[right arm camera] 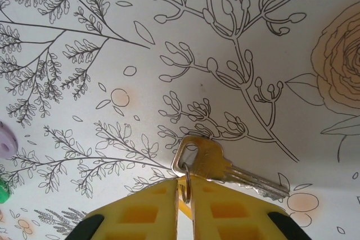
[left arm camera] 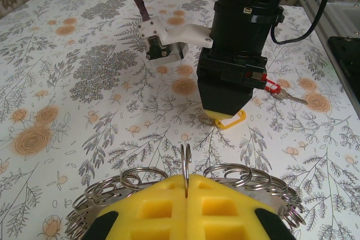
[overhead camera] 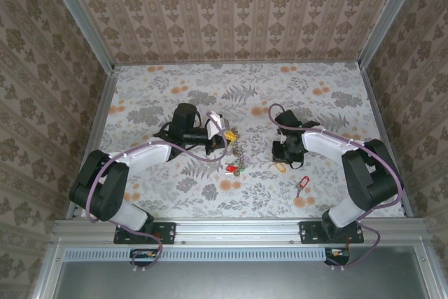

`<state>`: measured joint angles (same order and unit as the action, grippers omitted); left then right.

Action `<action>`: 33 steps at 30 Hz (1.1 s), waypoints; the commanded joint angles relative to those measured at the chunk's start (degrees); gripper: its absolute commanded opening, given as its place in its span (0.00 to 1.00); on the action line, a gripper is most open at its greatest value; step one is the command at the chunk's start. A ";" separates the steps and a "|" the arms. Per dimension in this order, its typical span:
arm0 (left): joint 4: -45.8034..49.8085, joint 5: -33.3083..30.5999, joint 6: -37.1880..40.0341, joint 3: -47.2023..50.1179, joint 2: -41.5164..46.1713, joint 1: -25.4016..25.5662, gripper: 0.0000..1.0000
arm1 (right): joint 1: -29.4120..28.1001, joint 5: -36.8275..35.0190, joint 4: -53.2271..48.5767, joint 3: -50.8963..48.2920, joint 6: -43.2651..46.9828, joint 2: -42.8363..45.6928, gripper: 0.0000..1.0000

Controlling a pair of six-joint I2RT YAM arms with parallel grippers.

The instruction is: Put the keys on the keyring

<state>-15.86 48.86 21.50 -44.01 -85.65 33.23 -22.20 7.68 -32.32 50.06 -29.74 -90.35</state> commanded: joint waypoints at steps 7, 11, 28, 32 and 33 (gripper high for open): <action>-0.45 2.12 1.36 -1.49 0.74 -0.01 0.00 | -0.44 -1.26 0.15 1.79 -0.11 -1.41 0.16; -0.48 2.12 1.33 -1.48 0.75 -0.02 0.00 | -0.49 -1.33 0.32 1.44 -0.11 -1.04 0.16; -0.41 2.26 1.36 -1.77 0.67 -0.08 0.00 | -0.60 -1.80 -0.27 1.87 0.28 -2.33 0.16; -0.43 2.29 1.36 -1.86 0.53 -0.01 0.00 | -0.70 -1.62 0.01 1.74 0.21 -2.56 0.13; -0.47 2.30 1.36 -1.81 0.54 -0.01 0.00 | -0.72 -1.60 -0.02 1.78 0.29 -2.47 0.12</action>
<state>-15.86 48.88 21.65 -44.01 -85.65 33.23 -22.48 7.22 -31.86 50.54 -29.76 -92.12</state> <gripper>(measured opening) 0.043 0.129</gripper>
